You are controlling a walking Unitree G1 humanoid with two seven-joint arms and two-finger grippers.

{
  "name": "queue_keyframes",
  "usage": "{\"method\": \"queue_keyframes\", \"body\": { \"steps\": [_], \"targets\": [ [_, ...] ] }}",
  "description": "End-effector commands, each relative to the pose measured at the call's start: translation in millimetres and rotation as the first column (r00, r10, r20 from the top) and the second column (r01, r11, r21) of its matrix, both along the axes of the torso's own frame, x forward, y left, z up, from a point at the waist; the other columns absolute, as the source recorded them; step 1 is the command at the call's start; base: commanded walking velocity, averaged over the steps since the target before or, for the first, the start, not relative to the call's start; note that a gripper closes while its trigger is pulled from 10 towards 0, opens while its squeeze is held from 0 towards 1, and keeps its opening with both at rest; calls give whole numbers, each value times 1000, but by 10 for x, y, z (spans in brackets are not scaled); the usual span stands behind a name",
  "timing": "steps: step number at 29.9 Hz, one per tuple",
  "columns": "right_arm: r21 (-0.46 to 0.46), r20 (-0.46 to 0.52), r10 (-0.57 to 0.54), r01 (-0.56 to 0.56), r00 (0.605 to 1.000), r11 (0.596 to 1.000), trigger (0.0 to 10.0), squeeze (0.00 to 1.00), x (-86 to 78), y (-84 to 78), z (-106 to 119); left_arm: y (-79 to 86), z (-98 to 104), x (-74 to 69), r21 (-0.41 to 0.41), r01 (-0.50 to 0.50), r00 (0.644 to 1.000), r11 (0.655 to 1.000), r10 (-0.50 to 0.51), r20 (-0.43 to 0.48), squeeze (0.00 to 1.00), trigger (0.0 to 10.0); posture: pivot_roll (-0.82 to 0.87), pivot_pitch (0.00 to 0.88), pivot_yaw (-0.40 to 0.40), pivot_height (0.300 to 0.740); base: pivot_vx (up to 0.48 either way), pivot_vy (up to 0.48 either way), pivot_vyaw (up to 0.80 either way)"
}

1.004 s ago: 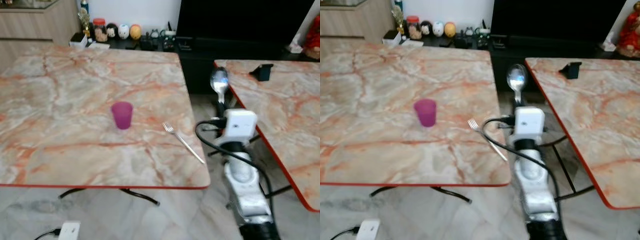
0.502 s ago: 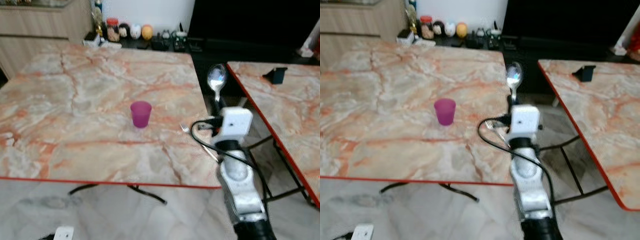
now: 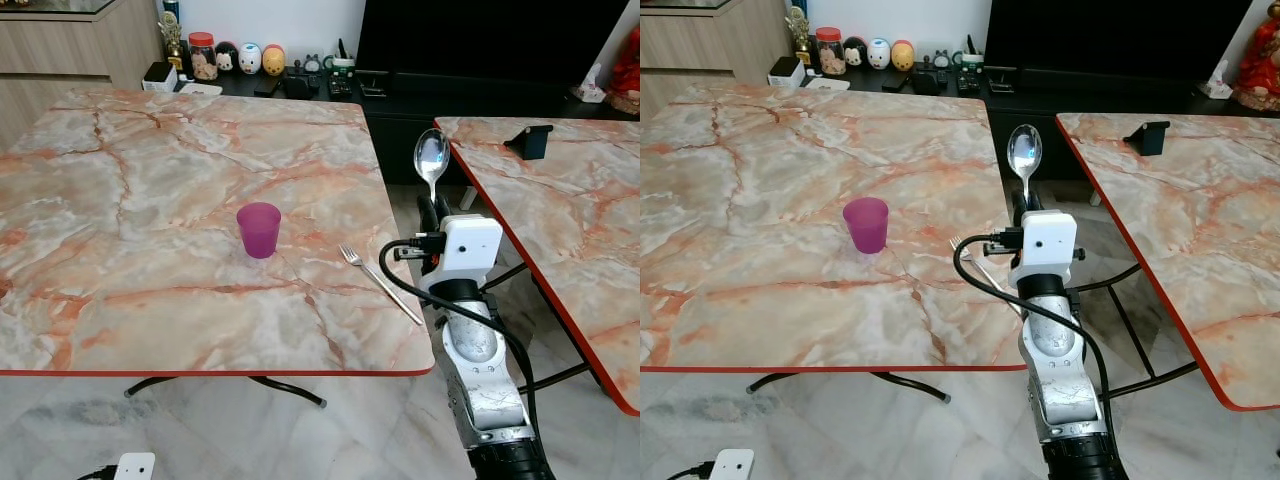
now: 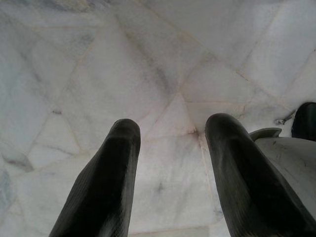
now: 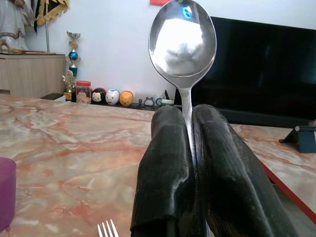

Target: Setting the table

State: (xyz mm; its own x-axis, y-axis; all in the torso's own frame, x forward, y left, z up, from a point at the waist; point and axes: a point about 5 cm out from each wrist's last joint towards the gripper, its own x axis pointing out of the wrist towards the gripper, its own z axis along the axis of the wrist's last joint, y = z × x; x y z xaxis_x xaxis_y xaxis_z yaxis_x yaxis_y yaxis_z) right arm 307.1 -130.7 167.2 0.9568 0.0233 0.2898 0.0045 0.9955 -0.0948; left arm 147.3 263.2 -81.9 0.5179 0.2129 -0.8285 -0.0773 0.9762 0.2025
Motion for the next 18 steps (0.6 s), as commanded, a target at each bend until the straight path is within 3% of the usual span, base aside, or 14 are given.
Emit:
{"method": "queue_keyframes", "body": {
  "steps": [1,18],
  "targets": [
    [-4,16,-12,12,1000,1000,10000,0,13,-33,35,-22,-20,-32,6,16,1000,1000,-16,-16,0,10000,77,0,-71,728,0,-270,0],
    [-8,30,-5,5,1000,1000,10000,0,11,-23,50,-39,-41,-77,7,9,1000,1000,-9,-20,0,10000,78,0,-73,728,0,-347,0]
  ]
}}
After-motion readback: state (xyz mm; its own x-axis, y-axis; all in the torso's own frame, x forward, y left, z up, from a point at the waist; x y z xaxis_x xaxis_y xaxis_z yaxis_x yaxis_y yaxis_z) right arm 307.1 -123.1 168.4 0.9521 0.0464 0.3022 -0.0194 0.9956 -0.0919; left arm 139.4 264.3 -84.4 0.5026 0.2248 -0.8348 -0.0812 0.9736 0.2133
